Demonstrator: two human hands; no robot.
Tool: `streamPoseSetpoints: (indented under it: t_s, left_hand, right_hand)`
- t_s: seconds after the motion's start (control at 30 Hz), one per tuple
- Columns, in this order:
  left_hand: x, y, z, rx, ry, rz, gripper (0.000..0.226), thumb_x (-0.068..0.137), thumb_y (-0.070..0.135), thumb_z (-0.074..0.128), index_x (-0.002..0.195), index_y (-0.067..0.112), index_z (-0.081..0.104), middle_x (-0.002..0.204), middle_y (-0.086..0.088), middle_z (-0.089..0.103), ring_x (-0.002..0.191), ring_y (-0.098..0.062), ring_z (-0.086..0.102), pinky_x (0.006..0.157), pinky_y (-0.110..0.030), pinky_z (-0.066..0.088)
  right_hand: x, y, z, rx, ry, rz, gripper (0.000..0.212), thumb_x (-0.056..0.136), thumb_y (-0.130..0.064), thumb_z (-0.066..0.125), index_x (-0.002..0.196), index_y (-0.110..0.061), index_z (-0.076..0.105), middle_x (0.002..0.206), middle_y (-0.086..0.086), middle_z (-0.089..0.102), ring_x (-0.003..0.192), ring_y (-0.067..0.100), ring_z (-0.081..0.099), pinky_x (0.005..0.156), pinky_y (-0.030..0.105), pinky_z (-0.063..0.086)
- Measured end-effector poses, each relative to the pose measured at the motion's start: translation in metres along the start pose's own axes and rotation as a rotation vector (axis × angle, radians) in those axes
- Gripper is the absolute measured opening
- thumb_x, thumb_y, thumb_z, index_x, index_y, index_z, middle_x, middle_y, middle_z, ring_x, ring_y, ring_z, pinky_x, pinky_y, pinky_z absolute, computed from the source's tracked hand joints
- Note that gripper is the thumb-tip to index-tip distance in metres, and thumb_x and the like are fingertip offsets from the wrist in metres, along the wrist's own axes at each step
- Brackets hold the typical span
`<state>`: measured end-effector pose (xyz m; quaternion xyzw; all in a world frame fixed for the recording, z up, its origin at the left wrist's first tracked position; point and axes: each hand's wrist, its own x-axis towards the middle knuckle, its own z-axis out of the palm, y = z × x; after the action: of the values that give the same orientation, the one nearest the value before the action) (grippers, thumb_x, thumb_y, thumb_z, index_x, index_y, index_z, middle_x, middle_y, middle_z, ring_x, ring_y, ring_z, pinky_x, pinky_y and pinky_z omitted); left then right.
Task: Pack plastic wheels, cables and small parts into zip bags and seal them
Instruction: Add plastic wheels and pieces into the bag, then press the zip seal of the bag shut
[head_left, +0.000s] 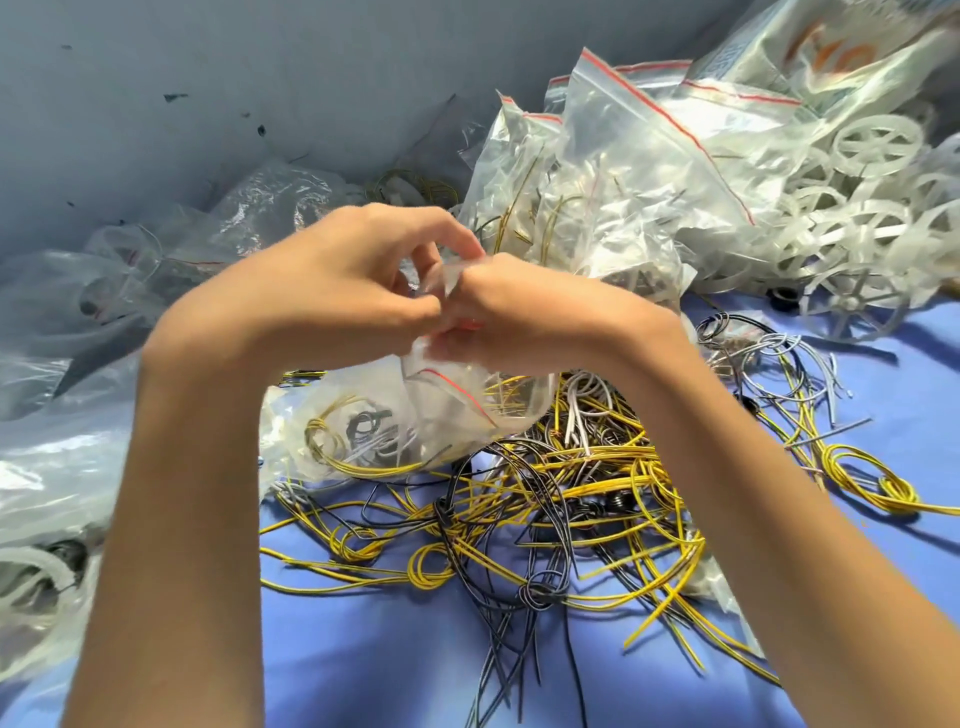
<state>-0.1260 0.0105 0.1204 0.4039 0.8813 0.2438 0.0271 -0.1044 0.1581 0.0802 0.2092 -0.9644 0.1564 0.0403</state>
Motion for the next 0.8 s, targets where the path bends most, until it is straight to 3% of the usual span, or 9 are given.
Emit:
streamPoseSetpoints:
  t_s: [0.1,0.17,0.23,0.3,0.4,0.47,0.63,0.7,0.8]
  left_hand:
    - [0.002,0.007,0.004,0.032,0.057,0.024,0.048,0.063,0.025,0.049,0.108,0.03,0.064,0.078,0.005,0.056,0.062,-0.01,0.057,0.056,-0.018,0.042]
    - [0.003,0.008,0.004,-0.033,0.095,0.025,0.049,0.062,0.021,0.05,0.107,0.027,0.065,0.081,0.003,0.055,0.067,-0.021,0.06,0.06,-0.029,0.045]
    - [0.004,0.009,0.004,-0.073,0.149,0.024,0.049,0.061,0.016,0.048,0.106,0.025,0.066,0.081,0.003,0.054,0.065,-0.027,0.059,0.054,-0.027,0.04]
    - [0.005,0.01,0.005,-0.094,0.228,0.015,0.047,0.061,0.014,0.048,0.103,0.024,0.068,0.074,0.007,0.055,0.056,-0.019,0.061,0.048,-0.018,0.038]
    - [0.008,0.009,0.006,-0.128,0.378,-0.027,0.039,0.067,0.005,0.051,0.097,0.023,0.069,0.068,0.009,0.057,0.043,-0.006,0.057,0.042,-0.01,0.035]
    - [0.009,0.007,0.004,-0.15,0.49,-0.08,0.037,0.067,0.007,0.05,0.092,0.026,0.07,0.068,0.01,0.057,0.042,-0.005,0.054,0.043,-0.01,0.037]
    - [0.009,-0.006,-0.002,-0.237,0.649,-0.218,0.028,0.065,0.016,0.05,0.08,0.033,0.067,0.069,0.013,0.06,0.044,-0.001,0.056,0.054,-0.016,0.046]
    - [0.01,-0.009,-0.002,-0.28,0.667,-0.264,0.025,0.063,0.019,0.05,0.076,0.033,0.065,0.071,0.011,0.063,0.048,-0.003,0.057,0.06,-0.021,0.048]
    - [0.012,-0.01,-0.002,-0.335,0.654,-0.294,0.023,0.061,0.021,0.05,0.077,0.032,0.064,0.072,0.009,0.063,0.056,-0.007,0.058,0.066,-0.025,0.048]
  right_hand:
    - [0.001,-0.008,0.004,0.131,0.028,-0.024,0.021,0.086,-0.006,0.054,0.079,-0.023,0.062,0.073,-0.008,0.058,0.069,0.014,0.059,0.062,0.023,0.046]
    - [0.003,-0.006,0.007,-0.009,0.005,-0.037,0.018,0.089,-0.012,0.054,0.1,-0.011,0.069,0.098,0.005,0.066,0.095,0.024,0.06,0.078,0.029,0.045]
    - [0.004,-0.001,0.013,-0.09,-0.06,-0.01,0.028,0.094,-0.022,0.055,0.115,-0.005,0.062,0.115,0.01,0.061,0.104,0.023,0.055,0.082,0.025,0.04]
    - [0.005,-0.001,0.018,-0.052,-0.124,0.034,0.029,0.094,-0.025,0.057,0.118,-0.01,0.055,0.11,0.003,0.057,0.094,0.014,0.051,0.072,0.019,0.035]
    - [0.009,0.0,0.021,-0.034,-0.117,0.04,0.03,0.091,-0.022,0.061,0.118,-0.009,0.057,0.105,0.002,0.06,0.092,0.017,0.056,0.076,0.021,0.042]
    - [0.005,-0.001,0.012,0.007,-0.065,0.057,0.029,0.088,-0.023,0.064,0.113,-0.007,0.062,0.1,0.007,0.066,0.085,0.02,0.061,0.073,0.027,0.047]
    - [-0.006,0.0,-0.012,0.372,-0.053,0.059,0.037,0.097,-0.033,0.051,0.091,-0.001,0.069,0.068,-0.007,0.067,0.058,0.003,0.06,0.055,0.018,0.044]
    - [-0.006,-0.002,-0.016,0.356,0.024,0.06,0.05,0.098,-0.043,0.041,0.094,-0.001,0.068,0.069,-0.007,0.06,0.059,0.005,0.052,0.06,0.019,0.041]
    - [-0.006,-0.005,-0.019,0.374,-0.021,0.08,0.062,0.09,-0.065,0.034,0.105,-0.018,0.072,0.109,0.005,0.069,0.095,0.016,0.064,0.091,0.027,0.046]
